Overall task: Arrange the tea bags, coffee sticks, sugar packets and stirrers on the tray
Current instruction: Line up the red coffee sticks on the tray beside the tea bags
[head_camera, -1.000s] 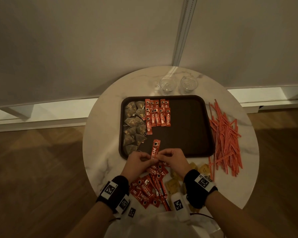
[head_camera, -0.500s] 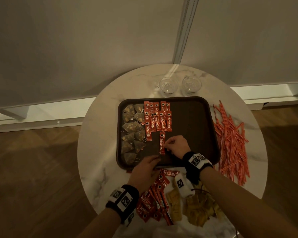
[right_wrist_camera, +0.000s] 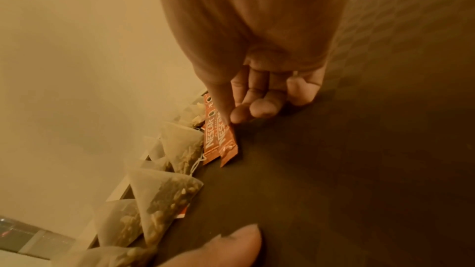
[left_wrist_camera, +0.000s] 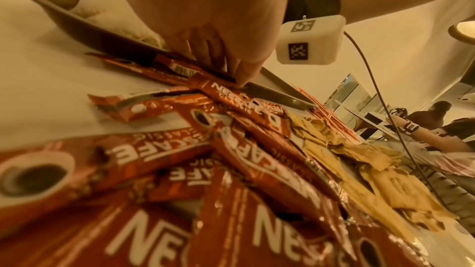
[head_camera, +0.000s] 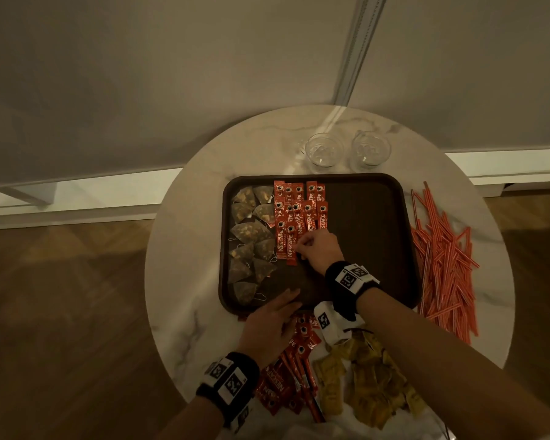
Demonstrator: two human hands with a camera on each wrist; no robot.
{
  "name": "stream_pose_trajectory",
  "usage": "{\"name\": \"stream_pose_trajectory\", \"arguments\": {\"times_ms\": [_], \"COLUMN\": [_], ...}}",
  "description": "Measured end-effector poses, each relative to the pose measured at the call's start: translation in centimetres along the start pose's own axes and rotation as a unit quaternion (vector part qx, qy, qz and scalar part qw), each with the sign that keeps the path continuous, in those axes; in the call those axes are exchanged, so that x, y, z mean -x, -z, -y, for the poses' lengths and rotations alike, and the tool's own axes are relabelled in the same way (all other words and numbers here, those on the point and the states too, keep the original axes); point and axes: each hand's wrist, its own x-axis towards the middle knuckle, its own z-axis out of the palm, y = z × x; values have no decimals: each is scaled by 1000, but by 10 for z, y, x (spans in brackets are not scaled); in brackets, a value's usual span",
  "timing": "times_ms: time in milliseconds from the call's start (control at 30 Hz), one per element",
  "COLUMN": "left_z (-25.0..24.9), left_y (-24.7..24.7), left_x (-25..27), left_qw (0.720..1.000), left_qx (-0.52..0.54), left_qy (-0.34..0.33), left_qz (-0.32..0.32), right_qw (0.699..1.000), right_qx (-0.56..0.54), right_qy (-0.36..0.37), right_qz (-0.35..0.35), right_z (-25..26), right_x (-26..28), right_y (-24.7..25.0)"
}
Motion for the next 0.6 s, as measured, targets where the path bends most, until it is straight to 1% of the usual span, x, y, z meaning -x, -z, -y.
{"name": "stream_pose_trajectory", "arguments": {"times_ms": [167, 433, 600], "left_z": [1, 0, -4], "left_y": [-2, 0, 7], "left_x": [-1, -2, -2], "left_qw": [1000, 1000, 1000], "left_qx": [1, 1, 12], "left_qy": [6, 4, 5], "left_qz": [2, 1, 4], "right_qw": [1000, 1000, 1000], "right_qx": [23, 7, 6], "right_qy": [-1, -6, -7], "right_qz": [-8, -25, -1], "right_z": [3, 0, -9], "right_x": [0, 5, 28], "right_y": [1, 3, 1]}}
